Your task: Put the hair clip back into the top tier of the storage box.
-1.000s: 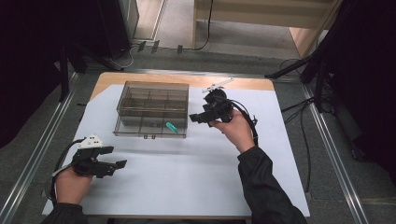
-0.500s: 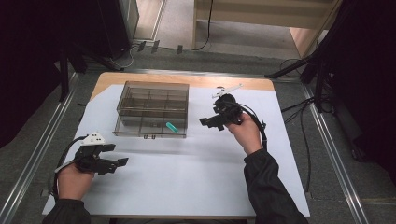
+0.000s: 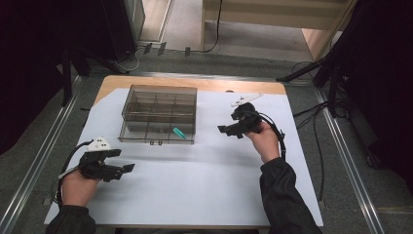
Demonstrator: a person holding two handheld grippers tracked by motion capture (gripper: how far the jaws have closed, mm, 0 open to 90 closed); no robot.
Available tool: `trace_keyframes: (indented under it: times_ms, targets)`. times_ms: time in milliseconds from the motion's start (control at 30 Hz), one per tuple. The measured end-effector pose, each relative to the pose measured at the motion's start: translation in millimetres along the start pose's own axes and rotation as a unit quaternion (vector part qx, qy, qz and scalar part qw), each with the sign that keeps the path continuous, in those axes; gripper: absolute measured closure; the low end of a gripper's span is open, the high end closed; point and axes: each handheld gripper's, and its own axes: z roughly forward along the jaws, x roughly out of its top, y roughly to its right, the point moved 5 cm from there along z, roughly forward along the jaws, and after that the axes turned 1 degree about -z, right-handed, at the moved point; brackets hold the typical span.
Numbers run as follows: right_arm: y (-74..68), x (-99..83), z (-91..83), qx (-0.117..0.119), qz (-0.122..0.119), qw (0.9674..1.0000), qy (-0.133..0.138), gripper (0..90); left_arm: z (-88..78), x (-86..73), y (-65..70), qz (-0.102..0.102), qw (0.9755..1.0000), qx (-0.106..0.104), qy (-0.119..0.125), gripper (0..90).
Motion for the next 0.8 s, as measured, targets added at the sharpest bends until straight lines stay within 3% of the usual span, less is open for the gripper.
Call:
trace_keyframes:
  times_ms: [400,800]
  targets:
    - [11.7,-7.1,1.6,-0.006,0.022,0.9997,-0.008,25.1,1.6,0.0,0.8,-0.001,1.0,0.002,0.0,21.8]
    - [9.5,-5.5,-0.2,-0.005,0.018,0.9998,-0.007,25.1,-0.5,-0.5,0.8,0.0,1.0,0.003,0.003,21.8]
